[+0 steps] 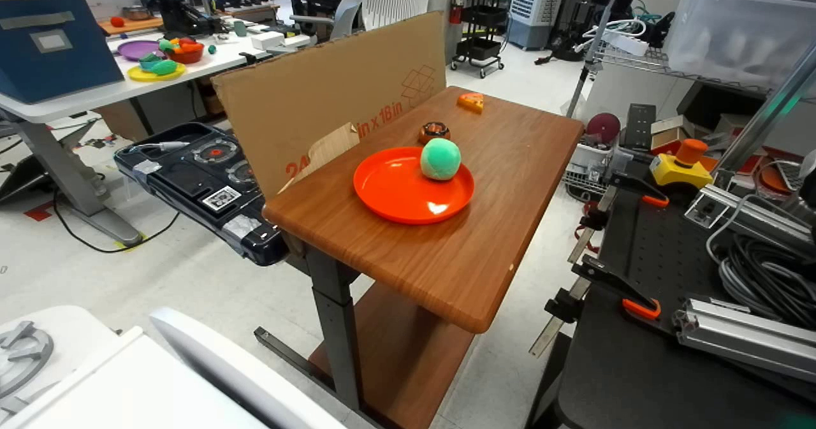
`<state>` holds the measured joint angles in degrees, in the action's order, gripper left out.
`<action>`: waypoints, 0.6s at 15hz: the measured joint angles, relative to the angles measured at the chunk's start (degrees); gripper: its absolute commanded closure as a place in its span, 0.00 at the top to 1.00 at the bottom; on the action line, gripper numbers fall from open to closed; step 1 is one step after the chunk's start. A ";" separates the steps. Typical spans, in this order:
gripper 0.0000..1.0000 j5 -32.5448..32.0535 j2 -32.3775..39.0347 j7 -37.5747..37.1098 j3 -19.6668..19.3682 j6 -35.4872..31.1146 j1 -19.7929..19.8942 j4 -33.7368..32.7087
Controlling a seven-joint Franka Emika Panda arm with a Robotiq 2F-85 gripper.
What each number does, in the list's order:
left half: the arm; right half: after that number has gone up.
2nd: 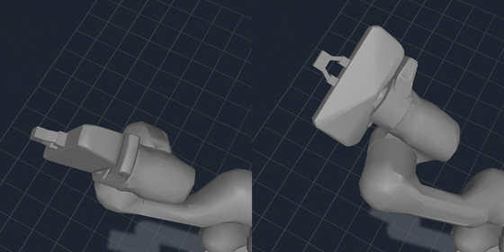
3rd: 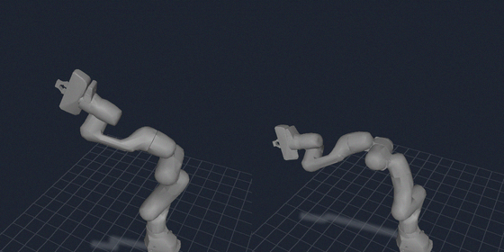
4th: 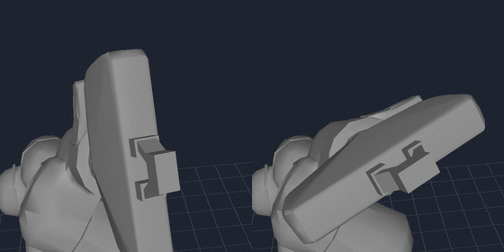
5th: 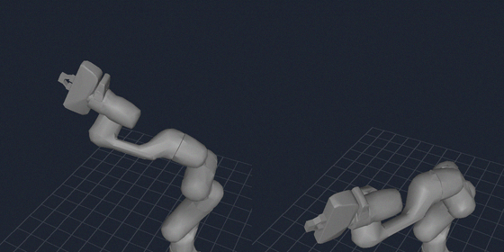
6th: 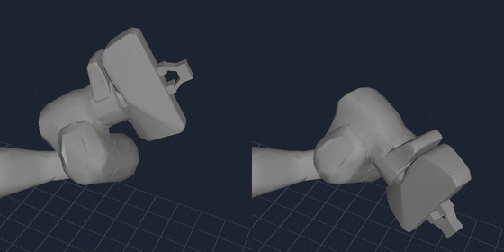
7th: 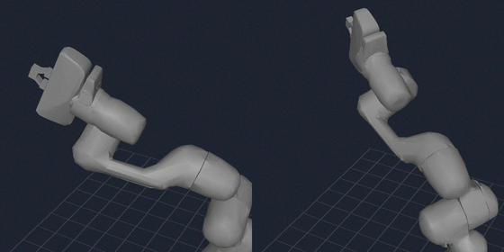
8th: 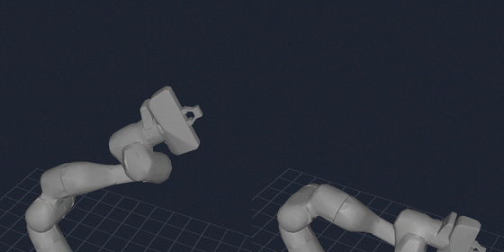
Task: Move the donut to the right front corner
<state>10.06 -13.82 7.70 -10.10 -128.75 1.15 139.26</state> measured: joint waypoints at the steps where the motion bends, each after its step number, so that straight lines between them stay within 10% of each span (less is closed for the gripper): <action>1: 1.00 0.00 1.35 -0.98 0.49 -0.74 0.00 -0.98; 9: 1.00 -6.97 20.90 -12.21 5.51 -7.33 -0.19 -15.28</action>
<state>3.09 7.08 -4.51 -4.60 -136.08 0.96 123.98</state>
